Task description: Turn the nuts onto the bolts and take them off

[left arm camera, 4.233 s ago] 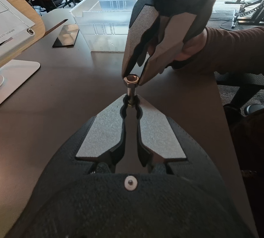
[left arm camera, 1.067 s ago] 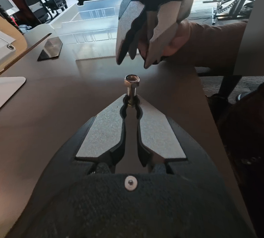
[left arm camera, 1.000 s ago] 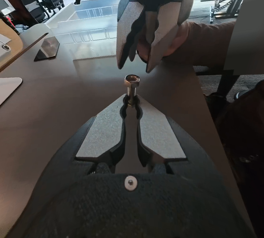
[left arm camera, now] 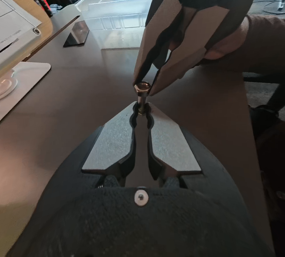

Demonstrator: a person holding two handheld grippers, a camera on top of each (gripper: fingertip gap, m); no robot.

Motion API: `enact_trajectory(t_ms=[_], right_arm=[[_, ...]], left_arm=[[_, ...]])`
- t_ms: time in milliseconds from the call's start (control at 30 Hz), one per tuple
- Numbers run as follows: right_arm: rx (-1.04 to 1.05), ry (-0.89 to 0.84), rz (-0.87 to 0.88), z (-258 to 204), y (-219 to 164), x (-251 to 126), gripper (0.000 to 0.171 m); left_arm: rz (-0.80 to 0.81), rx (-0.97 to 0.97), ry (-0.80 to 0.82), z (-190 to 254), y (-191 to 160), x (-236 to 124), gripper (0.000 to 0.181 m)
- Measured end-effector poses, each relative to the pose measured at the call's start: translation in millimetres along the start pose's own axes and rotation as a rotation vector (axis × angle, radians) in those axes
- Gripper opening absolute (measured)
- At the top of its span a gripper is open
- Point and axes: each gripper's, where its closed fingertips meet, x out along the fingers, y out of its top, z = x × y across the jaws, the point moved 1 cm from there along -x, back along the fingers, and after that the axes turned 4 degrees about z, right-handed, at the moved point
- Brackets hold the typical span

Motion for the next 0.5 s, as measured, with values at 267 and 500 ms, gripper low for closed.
enact_trajectory(t_ms=[267, 500], right_arm=[[0.025, -0.103, -0.002, 4.9, -1.6, 3.9, 0.013], [0.074, -0.195, 0.031, 7.9, 0.1, 5.7, 0.013]], left_arm=[[-0.018, 0.009, 0.058, -6.4, -2.1, 1.0, 0.008], [-0.019, 0.011, 0.099, -10.4, -1.4, 0.3, 0.007]])
